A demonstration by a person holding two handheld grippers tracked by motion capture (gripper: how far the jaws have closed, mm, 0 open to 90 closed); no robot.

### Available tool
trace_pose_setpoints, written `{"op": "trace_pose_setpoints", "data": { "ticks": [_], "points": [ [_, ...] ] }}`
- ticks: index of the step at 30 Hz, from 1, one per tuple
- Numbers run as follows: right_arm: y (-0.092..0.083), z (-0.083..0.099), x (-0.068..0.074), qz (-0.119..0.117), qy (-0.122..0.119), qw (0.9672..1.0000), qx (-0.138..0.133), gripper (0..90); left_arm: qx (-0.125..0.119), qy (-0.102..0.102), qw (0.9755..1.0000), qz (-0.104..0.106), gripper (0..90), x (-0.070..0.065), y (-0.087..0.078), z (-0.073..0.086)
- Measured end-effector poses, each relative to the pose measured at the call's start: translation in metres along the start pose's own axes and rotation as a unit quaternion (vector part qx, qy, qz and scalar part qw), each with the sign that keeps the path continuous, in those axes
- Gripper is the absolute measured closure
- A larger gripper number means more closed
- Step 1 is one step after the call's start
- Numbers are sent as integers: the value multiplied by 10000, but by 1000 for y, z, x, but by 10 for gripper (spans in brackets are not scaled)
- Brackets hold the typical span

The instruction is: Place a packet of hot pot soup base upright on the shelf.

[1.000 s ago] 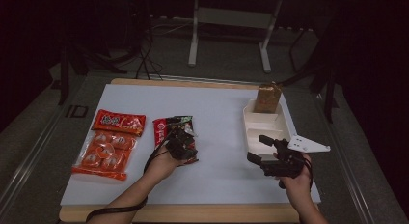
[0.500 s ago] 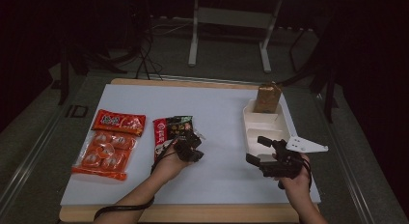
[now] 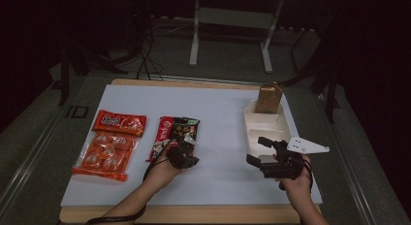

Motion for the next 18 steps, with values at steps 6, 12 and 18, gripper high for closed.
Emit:
{"op": "trace_pose_setpoints", "data": {
  "ticks": [6, 12, 18],
  "points": [
    [1, -2, -3, 65, -178, 9998, -105, 166, -474, 95, 9988, -1, 897, 3, -21, -2],
    [-1, -5, -1, 134, -436, 9987, -236, 165, -884, -38, 9961, -62, 813, 25, -45, 0],
    [-3, -5, -2, 226, -338, 9991, -138, 149, -1205, -250, 9922, -218, 653, 48, -64, 1]
  ]
}}
Point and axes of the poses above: each handheld gripper's, and its own axes: y roughly forward along the jaws, z roughly out of its underside, x roughly to its left, the point moved 8 cm from there along y, roughly forward along the jaws, and after that the axes turned 1 degree about x, right-handed, at the moved point
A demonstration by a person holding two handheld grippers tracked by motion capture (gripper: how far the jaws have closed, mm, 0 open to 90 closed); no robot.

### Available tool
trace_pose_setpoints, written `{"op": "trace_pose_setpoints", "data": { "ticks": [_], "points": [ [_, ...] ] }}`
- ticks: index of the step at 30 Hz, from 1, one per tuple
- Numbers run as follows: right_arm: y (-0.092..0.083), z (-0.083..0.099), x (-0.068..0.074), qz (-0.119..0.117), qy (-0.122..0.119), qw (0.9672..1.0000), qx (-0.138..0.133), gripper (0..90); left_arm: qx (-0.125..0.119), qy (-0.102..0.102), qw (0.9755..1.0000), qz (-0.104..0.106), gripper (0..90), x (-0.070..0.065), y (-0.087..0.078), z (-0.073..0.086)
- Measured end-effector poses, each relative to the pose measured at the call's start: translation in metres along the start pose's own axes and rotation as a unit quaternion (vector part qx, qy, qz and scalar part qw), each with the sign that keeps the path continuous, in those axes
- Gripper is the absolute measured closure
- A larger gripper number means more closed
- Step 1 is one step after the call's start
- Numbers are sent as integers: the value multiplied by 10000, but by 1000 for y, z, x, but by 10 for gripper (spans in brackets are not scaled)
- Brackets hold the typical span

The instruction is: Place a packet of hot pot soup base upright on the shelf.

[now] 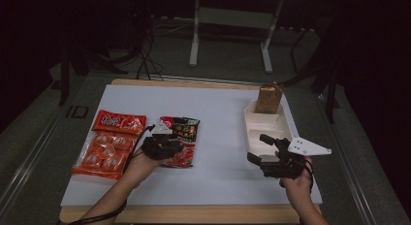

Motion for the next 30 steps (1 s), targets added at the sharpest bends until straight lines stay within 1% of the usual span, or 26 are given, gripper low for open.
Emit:
{"op": "trace_pose_setpoints", "data": {
  "ticks": [2, 3, 5, 7, 9, 10, 12, 13, 14, 15, 16, 18, 20, 21, 23, 24, 25, 29, 30],
  "points": [
    [-1, -1, 1, -40, 68, 10000, -29, 141, -58, -104, 9999, -64, 603, 8, -3, -1],
    [-1, -1, 1, -58, 113, 9999, -37, 139, -70, -102, 9999, -91, 575, 12, -3, -1],
    [-2, -2, 1, -34, 84, 10000, -16, 139, -60, -182, 9996, -196, 533, 21, -3, -1],
    [-2, -1, 1, 23, 21, 10000, 16, 139, -50, -182, 9994, -298, 496, 29, -3, -1],
    [-2, 0, 1, 62, -3, 10000, 30, 137, -77, -281, 9991, -313, 476, 36, -3, -3],
    [-2, 0, 1, 79, -18, 10000, 42, 134, -92, -310, 9988, -357, 449, 40, -3, -3],
    [-2, 0, 2, 43, -9, 10000, 67, 132, -133, -323, 9986, -406, 445, 47, -3, -5],
    [-1, 0, 2, 61, -18, 10000, 66, 129, -162, -382, 9980, -479, 433, 52, -3, -7],
    [-1, 0, 3, 16, -18, 10000, 87, 122, -187, -420, 9978, -484, 411, 56, -3, -8],
    [0, 1, 4, 11, -46, 9999, 103, 114, -220, -398, 9976, -519, 410, 59, -3, -9],
    [0, 1, 4, 60, -87, 9999, 98, 113, -231, -411, 9972, -584, 410, 63, -3, -10],
    [0, 0, 7, -34, -130, 9999, 59, 106, -236, -377, 9965, -701, 410, 71, -1, -13],
    [1, -1, 9, 34, -180, 9998, 60, 106, -172, -361, 9956, -846, 411, 79, 2, -15],
    [1, -1, 10, -19, -163, 9999, 45, 106, -159, -376, 9949, -917, 411, 84, 4, -15],
    [2, 0, 10, -3, -203, 9998, 85, 106, -134, -401, 9937, -1035, 411, 91, 7, -17],
    [3, 1, 11, -11, -192, 9998, 112, 106, -155, -482, 9932, -1053, 410, 96, 9, -17],
    [3, 1, 11, 0, -204, 9997, 127, 107, -114, -533, 9927, -1073, 411, 99, 12, -17],
    [5, 5, 12, -52, -180, 9996, 206, 109, 117, -515, 9915, -1188, 418, 109, 25, -13],
    [5, 6, 12, -78, -180, 9996, 227, 109, 115, -550, 9907, -1239, 420, 112, 27, -13]
  ]
}}
Point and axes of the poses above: each handheld gripper's, and its own axes: y roughly forward along the jaws, z roughly out of its underside, x roughly to its left, the point moved 8 cm from there along y, roughly forward along the jaws, and after that the axes turned 1 degree about x, right-handed, at the moved point
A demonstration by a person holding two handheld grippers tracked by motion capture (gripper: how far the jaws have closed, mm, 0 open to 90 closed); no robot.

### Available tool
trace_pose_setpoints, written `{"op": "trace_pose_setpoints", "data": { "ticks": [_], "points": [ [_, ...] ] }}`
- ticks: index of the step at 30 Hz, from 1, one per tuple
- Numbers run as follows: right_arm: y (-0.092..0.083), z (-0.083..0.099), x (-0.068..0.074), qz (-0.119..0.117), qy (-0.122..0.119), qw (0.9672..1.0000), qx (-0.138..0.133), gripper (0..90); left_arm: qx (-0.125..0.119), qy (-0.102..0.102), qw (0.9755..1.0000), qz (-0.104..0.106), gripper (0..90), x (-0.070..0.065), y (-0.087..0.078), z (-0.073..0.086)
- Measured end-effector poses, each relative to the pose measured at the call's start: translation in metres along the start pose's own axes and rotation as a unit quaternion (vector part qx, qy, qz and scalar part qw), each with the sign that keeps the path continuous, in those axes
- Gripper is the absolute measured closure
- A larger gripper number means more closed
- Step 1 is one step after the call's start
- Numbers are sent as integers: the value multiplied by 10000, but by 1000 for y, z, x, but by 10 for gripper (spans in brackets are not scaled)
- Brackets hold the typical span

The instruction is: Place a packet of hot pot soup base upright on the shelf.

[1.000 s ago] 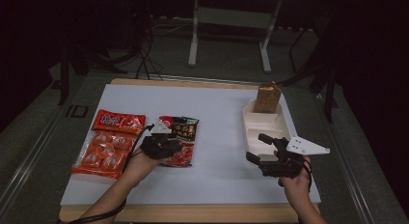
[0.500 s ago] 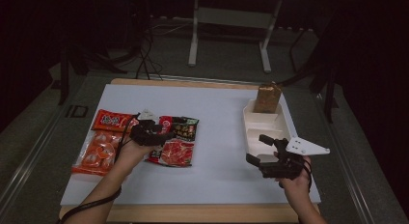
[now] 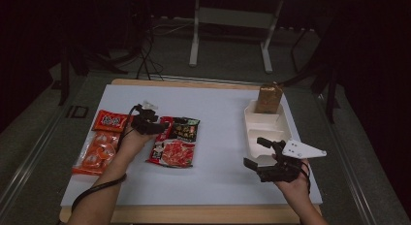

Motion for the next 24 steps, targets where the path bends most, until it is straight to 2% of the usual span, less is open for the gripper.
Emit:
{"op": "trace_pose_setpoints", "data": {
  "ticks": [3, 6, 7, 8, 12, 14, 18, 21, 24],
  "points": [
    [0, 1, 0, -22, 17, 10000, 18, 110, -52, -198, 9998, -66, 441, 7, 6, -2],
    [1, 2, 1, -49, 55, 10000, 39, 110, 8, -277, 9996, -64, 455, 11, 13, -2],
    [1, 2, 1, -48, 61, 10000, 27, 110, 27, -265, 9996, -67, 455, 11, 15, -2],
    [2, 2, 1, -51, 54, 10000, 39, 110, 144, -229, 9996, -89, 455, 12, 18, 0],
    [1, 2, 1, -59, 53, 10000, 53, 110, 393, -274, 9987, -166, 456, 16, 26, 4],
    [1, 2, 0, -60, 73, 9999, 36, 111, 365, -287, 9987, -206, 468, 16, 29, 4],
    [2, 3, -1, -84, 108, 9999, 61, 130, 442, -119, 9986, -272, 509, 12, 33, 3],
    [2, 3, 0, -75, 99, 9999, 64, 130, 585, -216, 9978, -202, 512, 12, 36, 3],
    [1, 3, 0, -67, 64, 9999, 67, 130, 677, -319, 9972, 1, 575, 10, 37, 5]
  ]
}}
Point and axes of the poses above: each handheld gripper's, and its own axes: y roughly forward along the jaws, z roughly out of its underside, x roughly to its left, the point moved 8 cm from there along y, roughly forward along the jaws, and after that the axes turned 1 degree about x, right-handed, at the moved point
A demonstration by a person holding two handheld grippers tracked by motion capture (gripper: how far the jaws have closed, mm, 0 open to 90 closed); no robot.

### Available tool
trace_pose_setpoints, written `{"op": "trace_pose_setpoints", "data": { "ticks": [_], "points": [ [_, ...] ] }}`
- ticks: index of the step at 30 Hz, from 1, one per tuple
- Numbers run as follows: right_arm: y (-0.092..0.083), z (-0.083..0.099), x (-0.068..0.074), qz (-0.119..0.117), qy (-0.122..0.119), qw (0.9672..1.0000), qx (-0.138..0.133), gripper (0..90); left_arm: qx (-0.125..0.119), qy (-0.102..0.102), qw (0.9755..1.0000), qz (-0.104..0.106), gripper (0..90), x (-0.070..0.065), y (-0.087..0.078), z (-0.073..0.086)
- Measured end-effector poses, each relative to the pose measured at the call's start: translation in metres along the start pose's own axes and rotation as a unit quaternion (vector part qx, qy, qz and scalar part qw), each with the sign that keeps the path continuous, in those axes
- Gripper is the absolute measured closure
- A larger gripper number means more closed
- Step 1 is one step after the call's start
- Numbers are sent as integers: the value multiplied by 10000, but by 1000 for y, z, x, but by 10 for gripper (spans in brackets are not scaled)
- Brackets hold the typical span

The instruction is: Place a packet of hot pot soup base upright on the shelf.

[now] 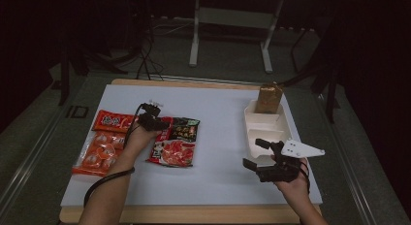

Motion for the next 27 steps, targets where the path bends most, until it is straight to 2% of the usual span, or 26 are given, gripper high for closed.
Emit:
{"op": "trace_pose_setpoints", "data": {
  "ticks": [1, 4, 5, 6, 7, 8, 13, 14, 16, 20, 24, 27],
  "points": [
    [0, 0, 0, -4, 3, 10000, 1, 130, 60, -53, 9999, 63, 623, -1, 0, 0],
    [1, 0, -1, -2, 18, 10000, 9, 130, 249, 44, 9996, -79, 685, -6, 1, -1],
    [1, 0, -1, -6, 20, 10000, 11, 130, 319, 156, 9993, -137, 714, -8, 1, -2],
    [1, 0, -1, -22, 25, 10000, 17, 130, 362, 235, 9988, -226, 787, -10, 0, -3],
    [1, 1, 0, -29, 30, 10000, 22, 130, 384, 284, 9981, -395, 798, -12, 1, -4],
    [2, 0, 0, -30, 24, 10000, 20, 130, 396, 274, 9978, -455, 818, -13, 1, -4],
    [2, 0, 0, -50, 21, 10000, 14, 122, 304, 177, 9974, -626, 842, -15, 0, -4],
    [2, 0, 0, -58, 29, 10000, 23, 119, 284, 140, 9975, -627, 849, -15, 0, -4],
    [2, 0, 0, -70, 55, 10000, 34, 116, 214, 209, 9975, -634, 854, -16, 0, -5],
    [0, -1, 0, -84, 93, 9999, -20, 114, 27, 129, 9983, -568, 867, -18, -4, -6],
    [-2, -3, -2, -114, 112, 9998, -136, 112, -245, 244, 9979, -541, 879, -24, -15, -13],
    [-4, -6, -4, -42, -16, 9997, -240, 115, -417, 335, 9972, -523, 884, -29, -24, -17]
  ]
}}
Point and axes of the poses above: each handheld gripper's, and its own axes: y roughly forward along the jaws, z roughly out of its underside, x roughly to its left, the point moved 8 cm from there along y, roughly forward along the jaws, and after that the axes turned 1 degree about x, right-handed, at the moved point
